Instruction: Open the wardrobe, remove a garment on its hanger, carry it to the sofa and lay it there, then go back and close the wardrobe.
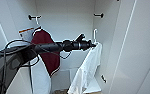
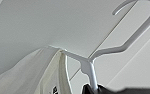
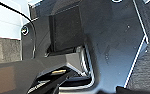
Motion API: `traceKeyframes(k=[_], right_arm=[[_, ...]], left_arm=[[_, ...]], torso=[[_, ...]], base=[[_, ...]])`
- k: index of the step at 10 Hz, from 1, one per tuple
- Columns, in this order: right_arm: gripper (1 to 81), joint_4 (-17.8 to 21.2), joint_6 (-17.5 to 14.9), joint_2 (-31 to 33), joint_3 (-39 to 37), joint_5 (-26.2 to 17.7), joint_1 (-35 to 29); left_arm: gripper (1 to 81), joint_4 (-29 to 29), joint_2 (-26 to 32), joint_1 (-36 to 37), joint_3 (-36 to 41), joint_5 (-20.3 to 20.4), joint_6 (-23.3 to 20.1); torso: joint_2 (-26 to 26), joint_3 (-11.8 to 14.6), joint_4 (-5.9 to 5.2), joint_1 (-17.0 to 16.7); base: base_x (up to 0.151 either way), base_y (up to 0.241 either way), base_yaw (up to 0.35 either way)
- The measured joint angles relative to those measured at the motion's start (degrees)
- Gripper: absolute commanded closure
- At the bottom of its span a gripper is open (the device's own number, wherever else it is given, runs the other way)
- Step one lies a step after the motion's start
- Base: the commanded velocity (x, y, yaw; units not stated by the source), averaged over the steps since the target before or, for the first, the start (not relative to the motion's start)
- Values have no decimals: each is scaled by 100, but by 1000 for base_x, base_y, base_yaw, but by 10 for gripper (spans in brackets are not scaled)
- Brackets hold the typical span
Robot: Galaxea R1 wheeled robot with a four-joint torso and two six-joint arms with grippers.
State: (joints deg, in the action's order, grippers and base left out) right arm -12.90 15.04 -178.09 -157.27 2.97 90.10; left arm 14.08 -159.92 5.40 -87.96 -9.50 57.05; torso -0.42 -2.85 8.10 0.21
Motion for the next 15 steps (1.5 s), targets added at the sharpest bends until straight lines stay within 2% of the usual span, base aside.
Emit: traceKeyframes(k=[2, 5, 15], right_arm=[[10, 2, -2, 0, 0, 2, -2], [10, 2, 2, 2, 0, 0, 24], [10, 2, 0, 0, 0, 5, 9]], left_arm=[[811, 79, -98, -9, 138, -80, 0], [811, 165, 162, -56, 304, -80, -2], [811, 206, 193, -163, 480, -84, -2]], torso=[[0, 0, 0, 0], [0, 2, 0, -2], [0, 2, 0, -7]], base=[[-64, 0, 0], [-67, 0, 0], [-84, 0, 0]])
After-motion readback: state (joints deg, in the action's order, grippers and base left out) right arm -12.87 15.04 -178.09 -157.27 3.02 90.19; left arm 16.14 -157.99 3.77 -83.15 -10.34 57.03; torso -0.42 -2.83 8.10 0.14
